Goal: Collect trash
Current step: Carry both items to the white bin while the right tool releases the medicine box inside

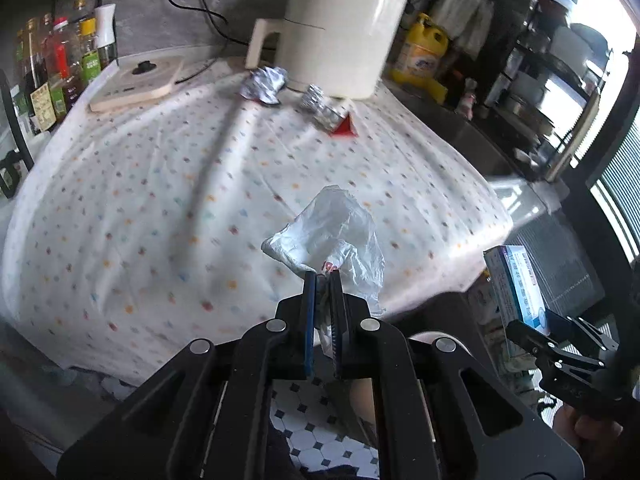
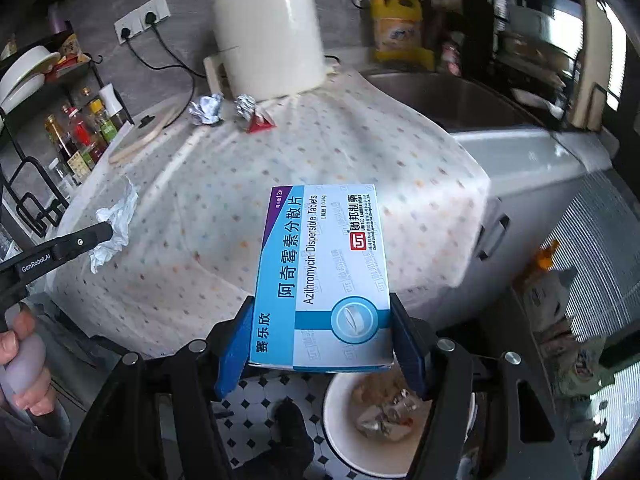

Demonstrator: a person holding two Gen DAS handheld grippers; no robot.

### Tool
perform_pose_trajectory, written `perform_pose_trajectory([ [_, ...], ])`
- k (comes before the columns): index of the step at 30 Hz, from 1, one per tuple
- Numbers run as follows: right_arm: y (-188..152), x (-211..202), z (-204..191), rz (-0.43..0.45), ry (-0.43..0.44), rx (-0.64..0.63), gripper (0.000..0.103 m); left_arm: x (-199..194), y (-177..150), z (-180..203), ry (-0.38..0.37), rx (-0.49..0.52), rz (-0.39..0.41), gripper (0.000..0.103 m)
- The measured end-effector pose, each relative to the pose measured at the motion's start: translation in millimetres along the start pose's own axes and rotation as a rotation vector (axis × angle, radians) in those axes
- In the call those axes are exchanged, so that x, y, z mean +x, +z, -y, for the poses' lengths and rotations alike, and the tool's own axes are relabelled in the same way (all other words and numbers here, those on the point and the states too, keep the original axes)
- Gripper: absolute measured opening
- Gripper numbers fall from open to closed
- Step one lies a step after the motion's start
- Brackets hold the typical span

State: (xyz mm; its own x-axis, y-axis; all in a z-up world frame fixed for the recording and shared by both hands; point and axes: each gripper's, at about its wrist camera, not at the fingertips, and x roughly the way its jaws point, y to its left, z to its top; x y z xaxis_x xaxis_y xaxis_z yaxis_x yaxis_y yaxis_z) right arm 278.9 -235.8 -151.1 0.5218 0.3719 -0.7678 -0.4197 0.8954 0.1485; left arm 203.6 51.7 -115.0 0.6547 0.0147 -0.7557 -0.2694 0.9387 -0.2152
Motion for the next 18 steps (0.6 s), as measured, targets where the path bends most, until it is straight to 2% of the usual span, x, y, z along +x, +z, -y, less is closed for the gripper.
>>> perform_pose_trajectory([
  [10,-39.5,-20.4,47.2,0.0,-0.068,0.067,0.063,13.3,-33.8,49.6,-0.068,0.059,-0.06,0.007],
  [13,-48.9,-20.1,57.3,-0.01,-0.06,0.087,0.063,23.0,-44.8,63.4,-0.084,0.084,-0.092,0.007],
  [14,-52.7,-18.1,61.2,-0.019,-0.036,0.097,0.066,26.0,-48.1,68.1,-0.089,0.093,-0.102,0.007],
  [15,-56.1,-16.9,64.2,-0.023,-0.007,0.104,0.08,28.9,-50.6,71.8,-0.095,0.1,-0.111,0.007],
  [16,-58.6,-17.4,66.5,-0.02,-0.01,0.107,0.086,31.4,-52.7,75.3,-0.101,0.105,-0.119,0.007],
  [18,-64.0,-20.6,73.0,-0.011,-0.061,0.113,0.088,35.6,-56.8,82.9,-0.111,0.121,-0.134,0.007],
])
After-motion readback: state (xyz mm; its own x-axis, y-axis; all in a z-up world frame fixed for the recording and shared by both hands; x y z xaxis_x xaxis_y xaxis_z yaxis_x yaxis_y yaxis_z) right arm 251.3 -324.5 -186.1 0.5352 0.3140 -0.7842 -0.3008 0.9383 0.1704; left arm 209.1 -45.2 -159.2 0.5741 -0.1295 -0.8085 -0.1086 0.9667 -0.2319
